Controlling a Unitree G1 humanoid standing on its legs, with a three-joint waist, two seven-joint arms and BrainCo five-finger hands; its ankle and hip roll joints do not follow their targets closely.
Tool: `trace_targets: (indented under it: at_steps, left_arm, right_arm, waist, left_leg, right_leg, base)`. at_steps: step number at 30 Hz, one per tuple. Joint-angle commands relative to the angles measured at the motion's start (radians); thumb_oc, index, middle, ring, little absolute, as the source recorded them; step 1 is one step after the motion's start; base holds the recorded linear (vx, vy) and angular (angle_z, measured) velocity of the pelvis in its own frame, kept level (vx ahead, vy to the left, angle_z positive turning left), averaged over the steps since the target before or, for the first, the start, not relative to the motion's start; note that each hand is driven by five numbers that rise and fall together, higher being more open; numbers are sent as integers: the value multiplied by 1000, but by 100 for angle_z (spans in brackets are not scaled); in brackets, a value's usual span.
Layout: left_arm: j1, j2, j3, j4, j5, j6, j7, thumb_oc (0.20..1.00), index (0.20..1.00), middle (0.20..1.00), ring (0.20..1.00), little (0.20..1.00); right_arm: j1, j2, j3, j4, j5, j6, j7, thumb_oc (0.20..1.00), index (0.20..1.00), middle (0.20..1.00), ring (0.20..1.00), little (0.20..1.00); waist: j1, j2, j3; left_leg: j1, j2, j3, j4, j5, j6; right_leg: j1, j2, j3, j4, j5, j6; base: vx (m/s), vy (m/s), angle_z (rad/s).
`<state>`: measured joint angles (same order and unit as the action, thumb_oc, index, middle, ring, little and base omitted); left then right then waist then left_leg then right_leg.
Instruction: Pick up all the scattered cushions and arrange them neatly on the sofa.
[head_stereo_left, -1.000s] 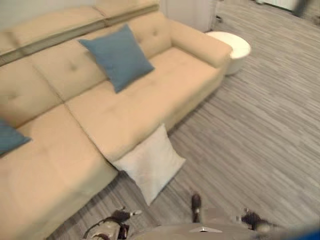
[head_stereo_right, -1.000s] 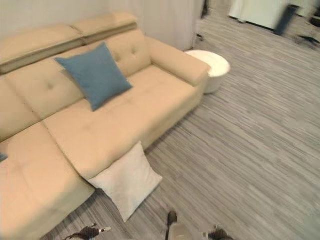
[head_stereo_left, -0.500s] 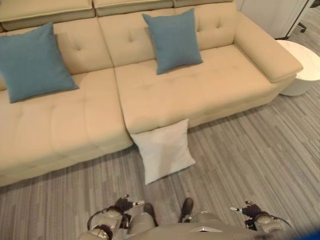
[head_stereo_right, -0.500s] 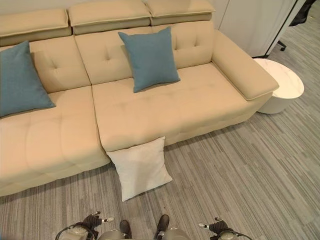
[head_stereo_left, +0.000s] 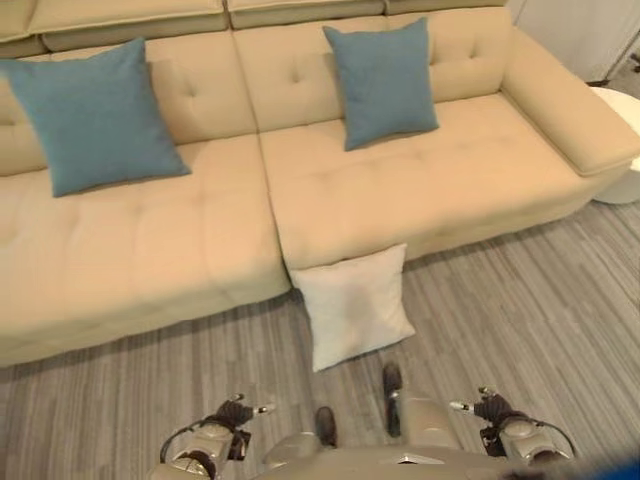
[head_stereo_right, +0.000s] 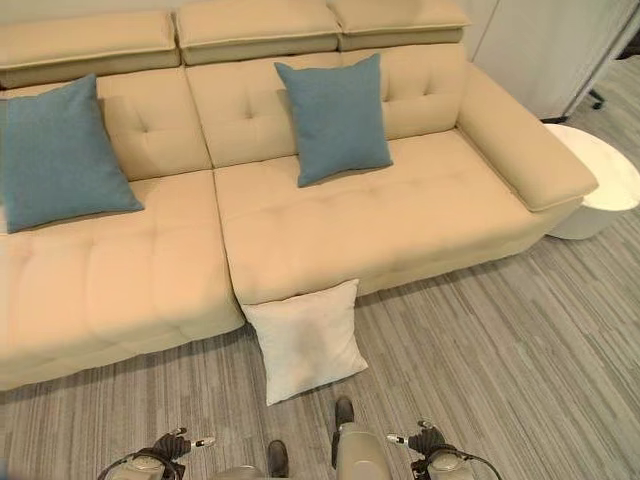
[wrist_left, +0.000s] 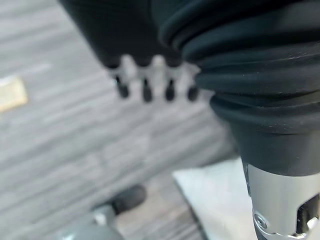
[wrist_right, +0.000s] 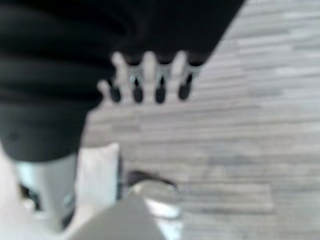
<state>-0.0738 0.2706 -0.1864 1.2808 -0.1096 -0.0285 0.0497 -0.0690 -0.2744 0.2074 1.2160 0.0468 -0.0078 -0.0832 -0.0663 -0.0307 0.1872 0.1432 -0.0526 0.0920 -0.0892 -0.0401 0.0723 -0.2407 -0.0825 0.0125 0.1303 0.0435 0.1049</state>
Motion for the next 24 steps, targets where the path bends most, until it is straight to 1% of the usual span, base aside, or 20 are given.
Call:
trace_targets:
  at_steps: [1, 2, 6, 7, 8, 10, 11, 14, 15, 16, 17, 18, 19, 20, 22, 24]
  left_arm:
    - [-8, 18, 18, 3, -25, -22, 10, 1000, 1000, 1000, 1000, 1000]
    - [-8, 19, 17, -1, -29, -23, 9, 1000, 1000, 1000, 1000, 1000]
    - [-12, 20, 9, 0, -29, -22, 8, 1000, 1000, 1000, 1000, 1000]
    - [-15, 19, 4, -3, -29, -22, 9, 1000, 1000, 1000, 1000, 1000]
    - [-32, 17, -10, -15, -32, -23, 9, 1000, 1000, 1000, 1000, 1000]
    - [-54, 16, -25, -27, -37, -24, 12, 1000, 1000, 1000, 1000, 1000]
    - [-54, 16, -25, -27, -37, -24, 12, 1000, 1000, 1000, 1000, 1000]
    - [-81, 8, -54, -44, -38, -26, 10, 1000, 1000, 1000, 1000, 1000]
    - [-90, 5, -63, -48, -39, -27, 8, 1000, 1000, 1000, 1000, 1000]
    - [-121, -2, -97, -75, -50, -32, 9, 1000, 1000, 1000, 1000, 1000]
    - [-121, -2, -97, -75, -50, -32, 9, 1000, 1000, 1000, 1000, 1000]
    - [-115, -2, -96, -78, -64, -36, 5, 1000, 1000, 1000, 1000, 1000]
    - [-115, -2, -96, -78, -64, -36, 5, 1000, 1000, 1000, 1000, 1000]
    - [-108, -2, -91, -72, -63, -35, 2, 1000, 1000, 1000, 1000, 1000]
    - [-96, 1, -86, -65, -54, -35, 3, 1000, 1000, 1000, 1000, 1000]
    - [-86, 8, -76, -58, -43, -36, 7, 1000, 1000, 1000, 1000, 1000]
  right_arm:
    - [-29, -17, 14, 11, -4, -19, -10, 1000, 1000, 1000, 1000, 1000]
    - [-30, -18, 15, 9, -2, -21, -12, 1000, 1000, 1000, 1000, 1000]
    - [-28, -20, 16, -4, 11, -27, -15, 1000, 1000, 1000, 1000, 1000]
    - [-24, -22, 15, -7, 15, -29, -17, 1000, 1000, 1000, 1000, 1000]
    - [-22, -25, 11, -15, 26, -33, -24, 1000, 1000, 1000, 1000, 1000]
    - [-21, -27, 9, -23, 35, -36, -30, 1000, 1000, 1000, 1000, 1000]
    - [-22, -27, 9, -23, 35, -36, -30, 1000, 1000, 1000, 1000, 1000]
    - [-26, -35, 4, -23, 46, -34, -36, 1000, 1000, 1000, 1000, 1000]
    - [-22, -39, 2, -22, 50, -37, -36, 1000, 1000, 1000, 1000, 1000]
    - [-32, -45, 5, -20, 58, -33, -47, 1000, 1000, 1000, 1000, 1000]
    - [-32, -45, 5, -20, 58, -33, -47, 1000, 1000, 1000, 1000, 1000]
    - [-49, -41, 15, -11, 45, -28, -45, 1000, 1000, 1000, 1000, 1000]
    - [-49, -41, 15, -12, 45, -28, -45, 1000, 1000, 1000, 1000, 1000]
    - [-53, -37, 14, -10, 46, -27, -42, 1000, 1000, 1000, 1000, 1000]
    - [-68, -28, 22, -14, 38, -25, -40, 1000, 1000, 1000, 1000, 1000]
    - [-77, -20, 27, -20, 27, -26, -39, 1000, 1000, 1000, 1000, 1000]
  waist:
    - [5, -14, -12]
    - [7, -13, -13]
    - [15, -13, -18]
    - [14, -13, -18]
    - [11, -12, -14]
    - [2, -15, -5]
    - [0, -15, -5]
    - [-21, -20, 1]
    - [-31, -23, 2]
    - [-30, -21, 27]
    - [-30, -21, 27]
    - [-28, -21, 19]
    - [-27, -21, 19]
    - [-27, -23, 14]
    - [-20, -30, 13]
    - [-11, -36, 20]
  left_leg:
    - [-71, 16, -31, 84, -30, -66]
    - [-74, 22, -40, 85, -27, -72]
    - [-93, 46, -72, 79, -10, -98]
    - [-98, 52, -82, 77, -4, -105]
    - [-120, 64, -102, 78, 9, -120]
    - [-146, 77, -110, 84, 22, -131]
    - [-147, 77, -112, 85, 22, -131]
    - [-186, 96, -72, 117, 23, -138]
    - [-201, 102, -40, 144, 20, -139]
    - [-270, 115, -11, 122, 83, -146]
    - [-270, 115, -12, 122, 83, -146]
    - [-275, 103, -38, 115, 65, -138]
    - [-275, 103, -37, 115, 65, -138]
    - [-272, 101, -27, 112, 64, -134]
    - [-264, 82, -15, 111, 48, -117]
    - [-248, 74, 28, 114, 29, -101]
  right_leg:
    - [107, -4, 4, -43, 14, 41]
    - [115, 1, 3, -47, 8, 37]
    - [131, 7, -40, -52, -20, 19]
    - [134, 7, -53, -53, -27, 14]
    - [135, 7, -85, -48, -43, 4]
    - [130, 10, -111, -43, -57, -8]
    - [130, 10, -113, -42, -57, -8]
    - [127, 4, -147, -39, -68, -17]
    - [134, 1, -153, -44, -71, -22]
    - [142, -7, -185, -72, -60, -16]
    - [143, -8, -186, -72, -60, -16]
    - [127, -11, -160, -65, -52, -3]
    - [127, -11, -159, -65, -52, -3]
    - [124, -16, -145, -67, -47, 3]
    - [116, -30, -113, -59, -39, 17]
    - [103, -46, -90, -31, -29, 35]
  base:
    - [40, -78, 23]
    - [53, -127, -3]
    - [32, -142, 18]
    - [-8, -193, 72]
    - [-27, -191, 82]
    - [-45, -156, 78]
    - [-58, -98, 73]
    - [-22, -75, 64]
    - [-62, -25, 96]
    - [-74, -2, 127]
    - [-27, 140, 120]
    - [53, 118, 57]
    - [78, 184, -16]
    - [54, 165, -62]
    - [59, 245, -67]
    - [28, 224, -93]
